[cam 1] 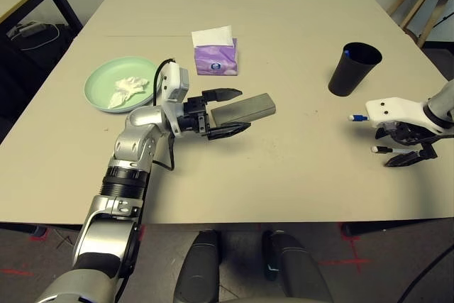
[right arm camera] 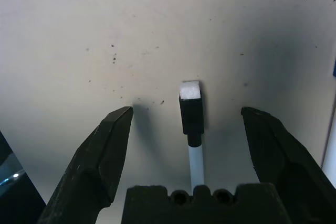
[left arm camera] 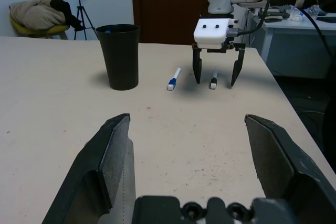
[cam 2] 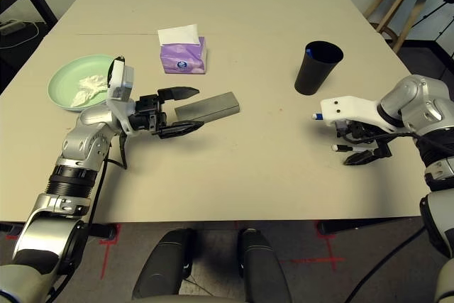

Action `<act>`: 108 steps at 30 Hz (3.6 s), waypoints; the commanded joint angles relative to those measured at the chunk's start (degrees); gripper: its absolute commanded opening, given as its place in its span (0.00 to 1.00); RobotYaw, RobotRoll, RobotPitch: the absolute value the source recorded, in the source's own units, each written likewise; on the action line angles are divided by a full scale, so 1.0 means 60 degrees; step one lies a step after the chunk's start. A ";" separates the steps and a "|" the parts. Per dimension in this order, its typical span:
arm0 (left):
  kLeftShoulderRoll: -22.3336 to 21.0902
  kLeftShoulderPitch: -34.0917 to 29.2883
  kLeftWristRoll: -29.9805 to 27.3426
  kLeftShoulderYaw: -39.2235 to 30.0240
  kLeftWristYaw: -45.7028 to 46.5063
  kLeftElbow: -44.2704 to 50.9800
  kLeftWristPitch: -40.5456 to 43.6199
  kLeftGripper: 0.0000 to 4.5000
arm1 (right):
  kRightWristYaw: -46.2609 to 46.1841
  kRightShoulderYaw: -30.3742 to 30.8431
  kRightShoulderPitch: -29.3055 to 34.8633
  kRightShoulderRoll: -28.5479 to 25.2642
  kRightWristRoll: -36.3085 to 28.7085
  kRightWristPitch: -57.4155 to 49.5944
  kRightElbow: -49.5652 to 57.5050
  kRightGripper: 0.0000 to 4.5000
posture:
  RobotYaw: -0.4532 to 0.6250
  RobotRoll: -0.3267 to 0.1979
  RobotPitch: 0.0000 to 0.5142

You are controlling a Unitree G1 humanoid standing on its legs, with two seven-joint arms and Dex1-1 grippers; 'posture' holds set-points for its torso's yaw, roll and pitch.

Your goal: Organize and tidy the items on the table.

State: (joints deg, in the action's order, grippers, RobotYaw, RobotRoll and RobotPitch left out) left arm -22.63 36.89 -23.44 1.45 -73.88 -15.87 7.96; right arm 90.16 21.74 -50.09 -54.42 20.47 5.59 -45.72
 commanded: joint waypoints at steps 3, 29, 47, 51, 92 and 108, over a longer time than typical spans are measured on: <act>0.0001 -0.0086 -0.0051 0.0078 0.0083 0.0237 0.0026 1.00 | 0.0074 0.0102 0.0098 -0.0006 0.0095 -0.0077 -0.0119 0.63 | 0.60 0.62 0.34; -0.0233 0.0038 -0.0160 -0.0081 0.0109 0.0057 0.0263 1.00 | 0.0293 -0.1629 -0.0717 0.0464 -0.3556 -0.3748 0.2544 0.09 | 0.55 0.62 0.30; -0.0224 0.0098 -0.0177 -0.0093 0.0313 -0.0057 0.0344 1.00 | -0.3884 -0.5429 0.0348 0.2460 -0.6757 -0.5097 0.4503 0.09 | 0.52 0.62 0.29; -0.0217 0.0049 -0.0177 -0.0114 0.0349 -0.0056 0.0303 1.00 | -0.5147 -0.6306 0.0496 0.3123 -0.7209 -0.4326 0.4537 0.09 | 0.53 0.62 0.29; -0.0218 0.0054 -0.0132 -0.0169 0.0331 -0.0466 0.0122 1.00 | -1.2003 -0.6594 0.1001 0.4547 -0.6173 -0.2485 0.5037 0.09 | 0.49 0.62 0.30; -0.0296 -0.0199 -0.0226 -0.0180 0.0434 -0.0134 0.0249 1.00 | -1.1821 -0.6438 0.0872 0.4259 -0.6000 -0.2638 0.4671 0.99 | 0.51 0.62 0.33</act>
State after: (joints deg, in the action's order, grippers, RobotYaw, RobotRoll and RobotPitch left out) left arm -23.85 35.97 -24.52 0.45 -71.06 -18.17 9.04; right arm 18.13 -16.82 -44.87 -28.06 -15.15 -10.25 -17.05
